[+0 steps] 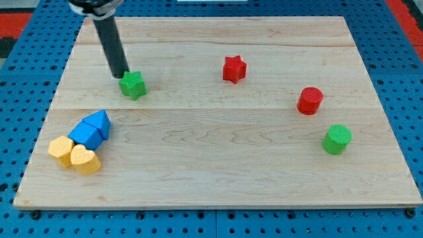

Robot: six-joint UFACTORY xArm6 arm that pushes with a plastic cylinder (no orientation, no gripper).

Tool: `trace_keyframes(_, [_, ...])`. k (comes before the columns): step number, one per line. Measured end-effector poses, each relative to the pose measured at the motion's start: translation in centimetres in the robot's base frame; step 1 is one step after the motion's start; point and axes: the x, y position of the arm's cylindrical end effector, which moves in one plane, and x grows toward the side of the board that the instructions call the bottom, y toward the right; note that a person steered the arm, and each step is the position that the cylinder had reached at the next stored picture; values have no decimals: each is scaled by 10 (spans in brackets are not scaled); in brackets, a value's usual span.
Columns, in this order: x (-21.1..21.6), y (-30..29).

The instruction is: Push green star towards red star

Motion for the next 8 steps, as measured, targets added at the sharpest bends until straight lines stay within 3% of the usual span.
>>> trace_keyframes(1, [12, -46])
trace_keyframes(2, [66, 7])
trace_keyframes(3, [50, 62])
trace_keyframes(4, [49, 71])
trace_keyframes(5, [57, 23])
trace_keyframes(6, [36, 10])
trace_keyframes(7, [8, 37])
trace_keyframes(8, [7, 75])
